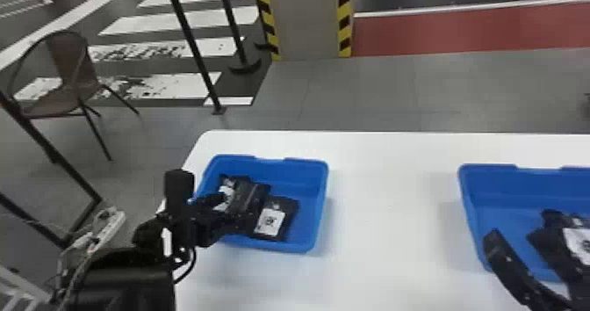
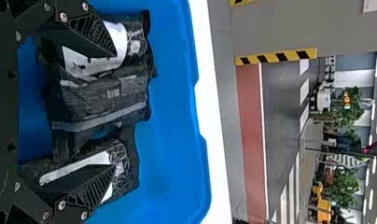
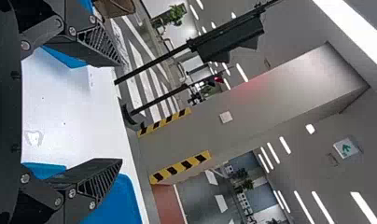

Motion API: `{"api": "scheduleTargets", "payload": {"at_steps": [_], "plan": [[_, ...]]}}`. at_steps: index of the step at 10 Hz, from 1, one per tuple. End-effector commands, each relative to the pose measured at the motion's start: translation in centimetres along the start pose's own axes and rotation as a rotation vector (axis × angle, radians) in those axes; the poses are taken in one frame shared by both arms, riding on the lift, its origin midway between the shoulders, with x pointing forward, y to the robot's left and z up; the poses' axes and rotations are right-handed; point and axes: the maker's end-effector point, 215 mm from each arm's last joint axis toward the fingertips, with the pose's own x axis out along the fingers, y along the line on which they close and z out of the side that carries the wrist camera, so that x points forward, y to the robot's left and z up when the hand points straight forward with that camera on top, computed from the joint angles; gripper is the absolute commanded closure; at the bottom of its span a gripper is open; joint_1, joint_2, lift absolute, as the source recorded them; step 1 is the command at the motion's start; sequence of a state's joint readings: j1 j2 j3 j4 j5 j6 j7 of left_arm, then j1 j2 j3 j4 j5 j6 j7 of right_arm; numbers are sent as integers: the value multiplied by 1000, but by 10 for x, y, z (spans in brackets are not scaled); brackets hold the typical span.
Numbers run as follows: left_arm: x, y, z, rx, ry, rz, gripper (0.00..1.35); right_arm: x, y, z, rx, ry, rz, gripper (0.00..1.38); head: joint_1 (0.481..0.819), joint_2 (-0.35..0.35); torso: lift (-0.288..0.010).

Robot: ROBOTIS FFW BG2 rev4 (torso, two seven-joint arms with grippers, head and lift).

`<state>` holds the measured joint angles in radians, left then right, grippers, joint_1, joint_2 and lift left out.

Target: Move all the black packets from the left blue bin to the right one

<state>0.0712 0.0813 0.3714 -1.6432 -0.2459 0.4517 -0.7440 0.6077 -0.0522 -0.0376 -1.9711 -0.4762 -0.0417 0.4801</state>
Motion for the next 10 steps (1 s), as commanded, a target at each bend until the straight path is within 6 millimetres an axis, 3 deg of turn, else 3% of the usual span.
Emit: {"api": "scheduleTargets", "payload": {"at_steps": [1,2,3,5,6,8,10], "plan": [[7,-2,-13,-37,47,-8,367,1,0,1,-1,-1,2,321,695,228,-110],[7,0,-25,-70,88,-3,691,1,0,2,5,-4,3,321,695,221,-110],[5,1,-31,-82,104,2,814,1,0,2,10,-7,2,321,695,224,-110],[7,0,-26,-43,104,-11,835,0,0,1,11,-5,1,323,695,230,-110],[7,0,-24,-34,96,-5,1268,0,0,1,14,-4,1,325,695,230,-110],[-2,11,-11,-19,25,15,1205,1,0,-1,17,0,2,325,695,233,-110],[-20,-5,24,31,-64,-29,1205,2,2,4,15,-8,9,325,695,236,-110]]}}
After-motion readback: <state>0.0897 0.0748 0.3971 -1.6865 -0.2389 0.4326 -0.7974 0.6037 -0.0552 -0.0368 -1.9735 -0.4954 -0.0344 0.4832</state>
